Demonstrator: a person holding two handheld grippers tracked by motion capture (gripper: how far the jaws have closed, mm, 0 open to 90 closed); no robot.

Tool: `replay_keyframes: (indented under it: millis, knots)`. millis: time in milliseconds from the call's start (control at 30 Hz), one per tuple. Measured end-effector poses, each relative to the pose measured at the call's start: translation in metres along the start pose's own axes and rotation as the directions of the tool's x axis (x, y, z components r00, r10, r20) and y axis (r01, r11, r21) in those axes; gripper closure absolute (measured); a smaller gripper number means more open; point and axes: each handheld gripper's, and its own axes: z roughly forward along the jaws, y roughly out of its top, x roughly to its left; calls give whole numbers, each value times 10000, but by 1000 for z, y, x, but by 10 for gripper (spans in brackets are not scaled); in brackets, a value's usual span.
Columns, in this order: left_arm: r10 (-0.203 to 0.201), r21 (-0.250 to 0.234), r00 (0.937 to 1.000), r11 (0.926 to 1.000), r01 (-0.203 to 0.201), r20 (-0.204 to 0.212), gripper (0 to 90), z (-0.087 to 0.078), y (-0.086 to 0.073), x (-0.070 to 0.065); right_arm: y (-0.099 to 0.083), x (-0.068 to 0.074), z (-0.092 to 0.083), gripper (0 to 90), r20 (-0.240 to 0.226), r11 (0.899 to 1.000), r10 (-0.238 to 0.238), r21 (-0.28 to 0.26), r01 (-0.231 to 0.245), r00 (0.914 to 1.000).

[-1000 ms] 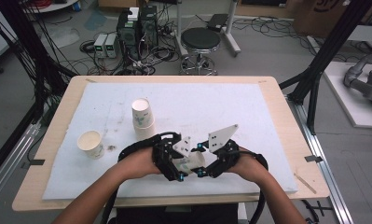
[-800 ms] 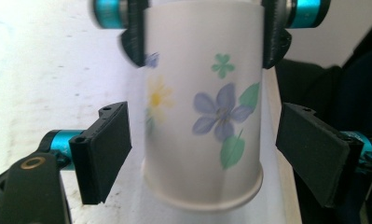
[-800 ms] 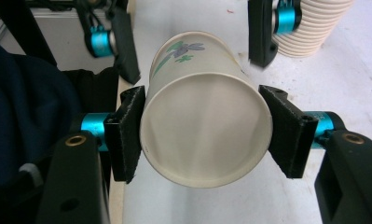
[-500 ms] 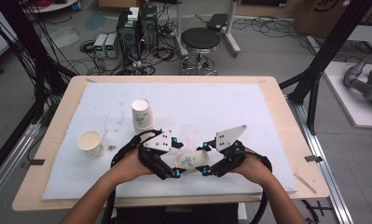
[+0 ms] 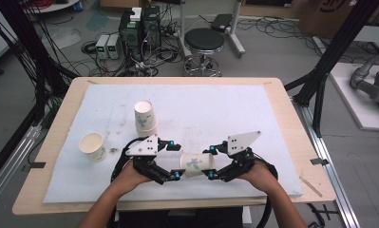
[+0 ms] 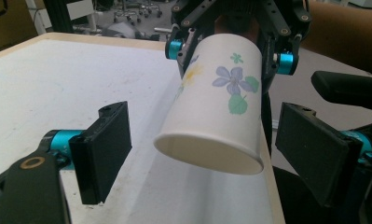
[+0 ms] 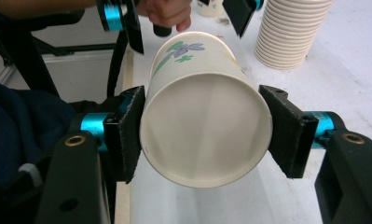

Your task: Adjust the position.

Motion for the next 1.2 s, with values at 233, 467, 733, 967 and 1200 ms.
replay_keyframes:
  millis: [233,467,733,967,1200]
  knots:
    - [25,41,9999,10000,-25,136,181,4,-4,-2,-1,1,2,363,-180,9998,67,-205,-70,9998]
    - [114,-90,9996,9999,-111,271,182,8,-4,-3,0,1,0,363,-241,9991,87,-419,-97,9997]
    - [156,-137,9992,9998,-151,359,186,13,-6,-3,0,0,-1,363,-300,9983,122,-568,-139,9995]
    - [177,-116,9991,9998,-172,390,188,14,-6,-2,1,-1,-1,364,-358,9970,143,-751,-170,9993]
    - [229,-200,9984,9996,-219,511,221,14,-6,-2,-1,-1,-2,364,-507,9949,203,-979,-252,9985]
